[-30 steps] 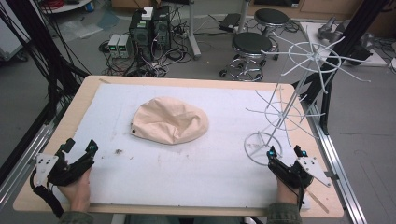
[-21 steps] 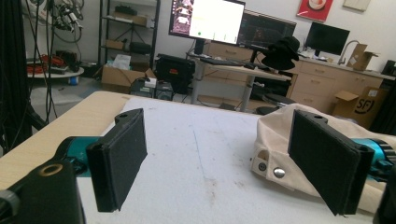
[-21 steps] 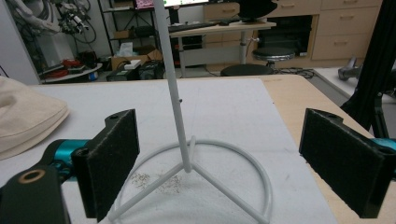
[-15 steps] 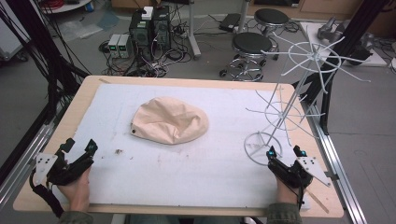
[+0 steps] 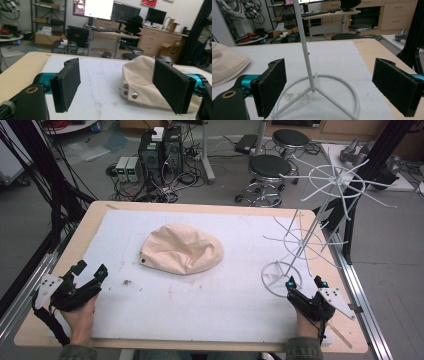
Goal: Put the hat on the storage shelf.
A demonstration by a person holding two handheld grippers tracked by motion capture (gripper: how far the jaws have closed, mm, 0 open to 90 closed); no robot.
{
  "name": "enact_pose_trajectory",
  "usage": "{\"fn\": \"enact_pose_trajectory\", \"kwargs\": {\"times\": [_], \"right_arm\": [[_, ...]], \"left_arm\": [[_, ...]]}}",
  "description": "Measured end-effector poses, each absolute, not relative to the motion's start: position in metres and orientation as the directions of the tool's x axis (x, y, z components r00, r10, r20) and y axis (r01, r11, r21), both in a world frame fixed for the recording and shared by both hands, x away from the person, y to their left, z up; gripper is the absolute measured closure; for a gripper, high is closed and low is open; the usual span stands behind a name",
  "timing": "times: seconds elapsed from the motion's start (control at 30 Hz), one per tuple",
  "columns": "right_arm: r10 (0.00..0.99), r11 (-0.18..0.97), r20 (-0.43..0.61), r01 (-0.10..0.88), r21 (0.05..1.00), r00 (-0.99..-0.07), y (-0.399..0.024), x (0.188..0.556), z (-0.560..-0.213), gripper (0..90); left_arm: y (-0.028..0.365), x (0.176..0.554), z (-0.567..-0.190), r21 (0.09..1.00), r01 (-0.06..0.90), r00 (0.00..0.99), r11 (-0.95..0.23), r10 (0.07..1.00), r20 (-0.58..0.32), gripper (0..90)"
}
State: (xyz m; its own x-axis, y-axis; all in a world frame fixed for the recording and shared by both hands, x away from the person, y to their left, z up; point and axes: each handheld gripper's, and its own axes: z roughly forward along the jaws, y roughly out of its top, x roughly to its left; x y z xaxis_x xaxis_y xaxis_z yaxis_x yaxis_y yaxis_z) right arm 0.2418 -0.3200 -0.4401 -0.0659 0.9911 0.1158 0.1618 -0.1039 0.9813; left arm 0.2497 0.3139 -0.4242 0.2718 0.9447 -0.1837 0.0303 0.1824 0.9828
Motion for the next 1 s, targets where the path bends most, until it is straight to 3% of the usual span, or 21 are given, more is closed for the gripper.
{"fn": "enact_pose_trajectory", "kwargs": {"times": [0.37,1.0], "right_arm": [[0.990,-0.113,0.125,0.163,0.980,-0.063,-0.320,0.241,-0.440,11.2],[0.990,-0.107,0.119,0.156,0.982,-0.070,-0.321,0.241,-0.439,11.2]], "left_arm": [[0.309,0.275,-0.399,0.971,0.060,0.362,0.232,0.901,-0.238,23.6],[0.270,0.309,-0.359,0.985,0.055,0.422,0.163,0.891,-0.171,22.8]]}}
